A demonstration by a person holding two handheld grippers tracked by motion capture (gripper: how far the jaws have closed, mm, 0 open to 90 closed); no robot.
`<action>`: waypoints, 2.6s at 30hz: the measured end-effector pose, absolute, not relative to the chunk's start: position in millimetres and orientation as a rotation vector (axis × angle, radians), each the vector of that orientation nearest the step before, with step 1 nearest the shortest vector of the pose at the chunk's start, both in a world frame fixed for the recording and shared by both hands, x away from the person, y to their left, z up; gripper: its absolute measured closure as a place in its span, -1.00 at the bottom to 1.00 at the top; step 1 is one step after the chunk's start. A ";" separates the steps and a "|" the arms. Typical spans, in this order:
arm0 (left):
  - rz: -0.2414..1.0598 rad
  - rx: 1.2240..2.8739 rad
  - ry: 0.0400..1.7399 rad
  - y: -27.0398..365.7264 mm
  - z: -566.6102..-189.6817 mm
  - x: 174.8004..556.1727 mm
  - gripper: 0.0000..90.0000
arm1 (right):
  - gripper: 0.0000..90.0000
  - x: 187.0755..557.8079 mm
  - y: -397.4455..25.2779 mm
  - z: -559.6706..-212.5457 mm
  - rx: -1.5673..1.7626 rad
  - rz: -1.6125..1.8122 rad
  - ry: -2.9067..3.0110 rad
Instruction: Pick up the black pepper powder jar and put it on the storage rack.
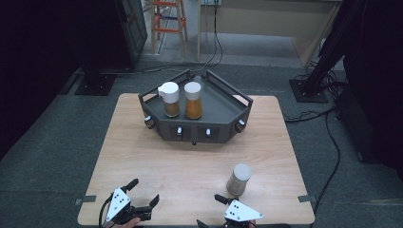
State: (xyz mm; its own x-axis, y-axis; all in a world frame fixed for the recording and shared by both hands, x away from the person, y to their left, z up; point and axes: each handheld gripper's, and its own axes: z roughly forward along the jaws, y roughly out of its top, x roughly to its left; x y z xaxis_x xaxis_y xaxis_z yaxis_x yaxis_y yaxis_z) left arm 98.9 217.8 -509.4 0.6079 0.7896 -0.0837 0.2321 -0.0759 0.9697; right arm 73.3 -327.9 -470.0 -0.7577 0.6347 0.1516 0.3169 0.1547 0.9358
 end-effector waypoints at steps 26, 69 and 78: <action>0.576 1.625 0.867 217.1 -509.6 98.7 -0.96 | -0.94 46.7 -360.8 -465.2 1.043 1.538 2.070; 0.571 1.626 0.871 216.7 -510.0 99.0 -0.96 | -0.94 73.8 -374.3 -469.8 1.202 1.402 1.937; 0.573 1.626 0.869 216.8 -509.7 98.8 -0.96 | -0.93 86.9 -370.1 -470.3 1.199 1.391 1.926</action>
State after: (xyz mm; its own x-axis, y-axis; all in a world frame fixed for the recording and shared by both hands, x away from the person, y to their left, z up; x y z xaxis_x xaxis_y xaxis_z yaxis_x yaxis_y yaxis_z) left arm 98.8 216.8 -509.7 0.6067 0.7906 -0.0831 0.2350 -0.0785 0.9688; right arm 86.9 -370.1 -470.3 -0.5039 0.8568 0.1098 0.3732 0.1013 0.9222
